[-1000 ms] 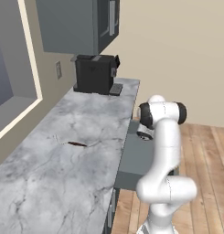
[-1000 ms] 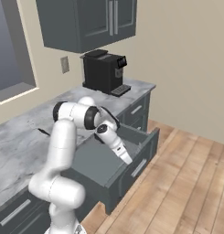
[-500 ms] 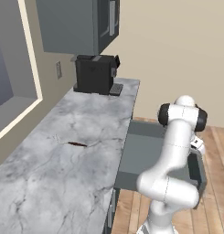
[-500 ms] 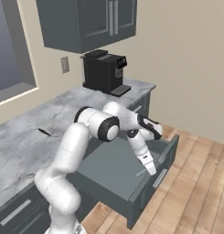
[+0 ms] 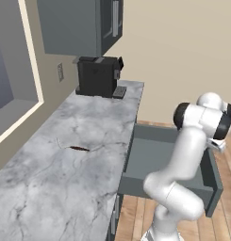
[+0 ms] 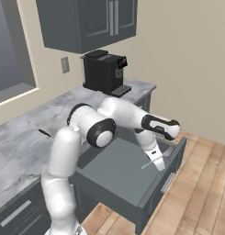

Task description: Organize the utensils by type. Pick up the wooden spoons from the counter and place them in the open cabinet. Then pick up the metallic utensils from the counter and place them in the open drawer.

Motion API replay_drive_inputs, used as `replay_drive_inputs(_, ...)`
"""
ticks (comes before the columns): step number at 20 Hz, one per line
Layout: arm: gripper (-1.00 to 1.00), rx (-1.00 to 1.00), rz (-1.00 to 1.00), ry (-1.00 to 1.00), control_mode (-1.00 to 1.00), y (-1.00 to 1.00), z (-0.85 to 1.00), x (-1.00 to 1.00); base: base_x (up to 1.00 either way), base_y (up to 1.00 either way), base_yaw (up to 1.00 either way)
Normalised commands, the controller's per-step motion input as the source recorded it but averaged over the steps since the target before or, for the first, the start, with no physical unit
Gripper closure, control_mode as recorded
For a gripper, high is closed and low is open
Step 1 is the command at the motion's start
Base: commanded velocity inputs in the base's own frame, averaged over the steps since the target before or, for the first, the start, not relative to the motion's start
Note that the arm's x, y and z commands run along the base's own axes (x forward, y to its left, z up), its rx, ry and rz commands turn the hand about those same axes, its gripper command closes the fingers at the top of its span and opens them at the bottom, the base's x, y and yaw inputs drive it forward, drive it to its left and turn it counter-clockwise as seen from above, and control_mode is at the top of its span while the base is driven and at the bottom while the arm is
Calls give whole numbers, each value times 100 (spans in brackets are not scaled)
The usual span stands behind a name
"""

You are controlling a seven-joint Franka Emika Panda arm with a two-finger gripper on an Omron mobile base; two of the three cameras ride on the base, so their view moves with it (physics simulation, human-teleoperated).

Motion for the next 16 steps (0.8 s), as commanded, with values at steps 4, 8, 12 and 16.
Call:
replay_drive_inputs(4, 100, -2, 0, -19, -100, 68, 75, -4, 0, 0, 0)
replay_drive_inputs(8, 100, 0, 0, -10, -100, 30, 8, -2, 0, 0, 0)
replay_drive_inputs(12, 100, 4, 4, 0, -100, 1, -41, 1, 0, 0, 0)
replay_drive_inputs(16, 100, 2, 12, 5, -100, 5, -20, 20, 0, 0, 0)
